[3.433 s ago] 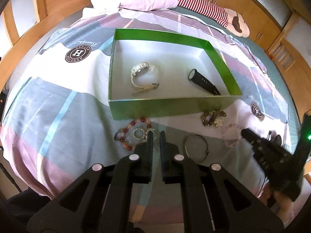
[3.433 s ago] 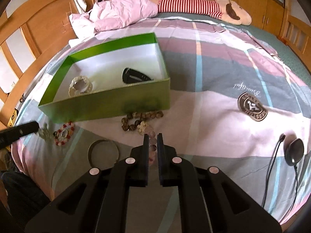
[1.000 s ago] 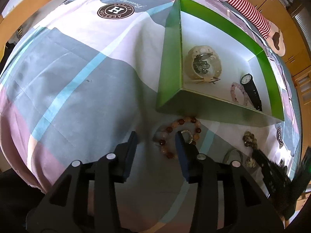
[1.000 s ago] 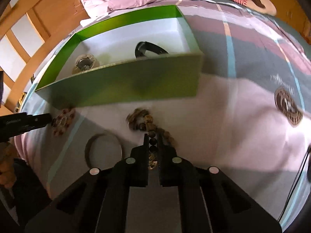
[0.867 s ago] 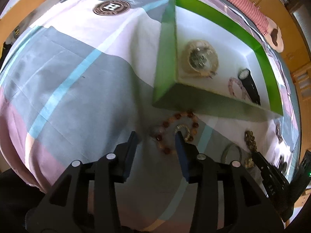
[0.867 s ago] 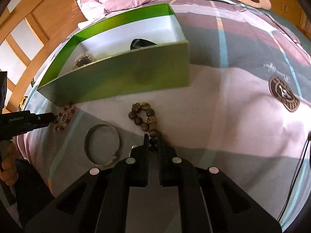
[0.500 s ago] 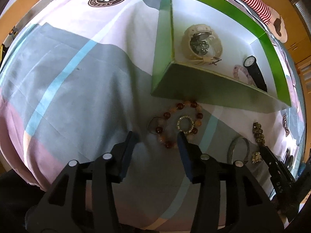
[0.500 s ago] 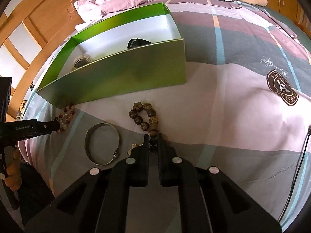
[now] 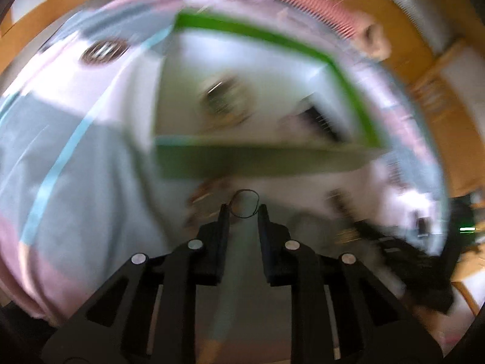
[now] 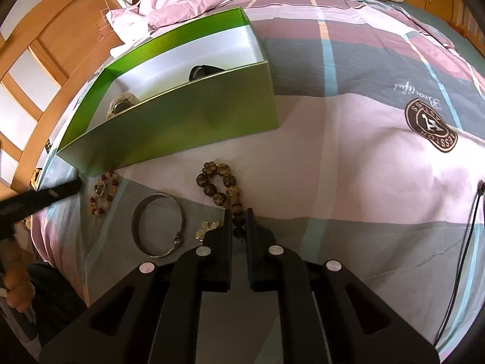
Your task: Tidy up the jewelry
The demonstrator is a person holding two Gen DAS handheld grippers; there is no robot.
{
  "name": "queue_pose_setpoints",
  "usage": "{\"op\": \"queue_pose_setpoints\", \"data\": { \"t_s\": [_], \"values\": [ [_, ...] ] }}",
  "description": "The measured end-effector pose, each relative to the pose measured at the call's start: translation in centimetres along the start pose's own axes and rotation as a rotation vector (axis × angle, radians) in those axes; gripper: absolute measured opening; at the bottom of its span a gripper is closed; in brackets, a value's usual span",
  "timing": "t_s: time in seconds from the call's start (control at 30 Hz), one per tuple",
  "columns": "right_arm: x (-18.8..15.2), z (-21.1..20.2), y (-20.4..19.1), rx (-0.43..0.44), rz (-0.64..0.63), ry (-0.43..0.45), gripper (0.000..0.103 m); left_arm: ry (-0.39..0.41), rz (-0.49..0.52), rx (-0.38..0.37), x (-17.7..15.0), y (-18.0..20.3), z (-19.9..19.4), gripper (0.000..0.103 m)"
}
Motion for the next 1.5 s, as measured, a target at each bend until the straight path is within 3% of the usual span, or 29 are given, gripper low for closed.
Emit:
{"op": "queue_pose_setpoints", "data": {
  "t_s": [0.1, 0.2, 0.27, 0.33, 0.47, 0.53, 0.8, 0.87, 0.9, 0.93, 1.0, 1.2, 1.5],
  "values": [
    [-0.1, -0.1, 0.2, -0.003, 0.007, 0.000, 0.008, 0.053, 0.006, -0.077, 0.7, 1.3, -1.0, 0.019],
    [0.0, -0.2, 0.3, -0.007, 0.012, 0.003, 0.012, -0.010, -0.047, 0.009, 0.2, -0.8, 0.2, 0.020],
    [0.1, -0.3, 0.3, -0.007, 0.019, 0.009, 0.022, -0.069, -0.083, 0.073, -0.6, -3.1, 0.8, 0.020],
    [0.1, -0.3, 0.4, -0.010, 0.021, 0.014, 0.026, -0.095, -0.098, 0.106, -1.3, -3.7, 1.2, 0.020],
    [0.2, 0.0, 0.6, -0.036, 0.019, 0.013, 0.028, -0.131, -0.118, 0.164, -1.8, -4.8, 1.7, 0.020],
    [0.5, 0.2, 0.7, -0.059, 0.010, 0.023, 0.028, -0.167, -0.144, 0.188, -2.3, -5.7, 2.3, 0.023],
    [1.6, 1.6, -0.6, -0.122, -0.066, 0.047, 0.028, -0.181, -0.117, 0.213, -1.9, -5.4, 3.0, 0.024],
    [1.7, 1.7, -1.0, -0.128, -0.081, 0.054, 0.024, -0.179, -0.103, 0.200, -1.8, -5.0, 3.2, 0.017],
    [1.7, 1.6, -1.2, -0.106, -0.085, 0.052, 0.016, -0.182, -0.098, 0.183, -1.9, -4.8, 3.2, 0.008],
    [1.7, 1.5, -1.5, -0.089, -0.086, 0.049, 0.008, -0.184, -0.089, 0.159, -1.9, -4.4, 3.2, 0.008],
    [1.4, 1.1, -1.9, -0.086, -0.107, 0.053, 0.008, -0.179, -0.072, 0.148, -2.0, -3.9, 3.1, 0.008],
    [1.8, -1.3, -1.6, -0.051, -0.079, 0.087, 0.008, -0.158, -0.109, -0.047, -1.4, -0.9, 1.2, 0.008],
    [4.3, -6.2, -1.4, -0.006, -0.041, 0.182, 0.008, -0.098, -0.019, -0.066, 0.6, 3.7, -2.5, 0.008]
  ]
}}
Point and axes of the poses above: each gripper's, at about its wrist camera, not at the fingertips, and z roughly the way its jaws point, y to its right, x to its top, the point moved 8 cm from there along z, roughly the way its jaws point, and after that the axes turned 10 degrees about -x, right-handed, at the moved point
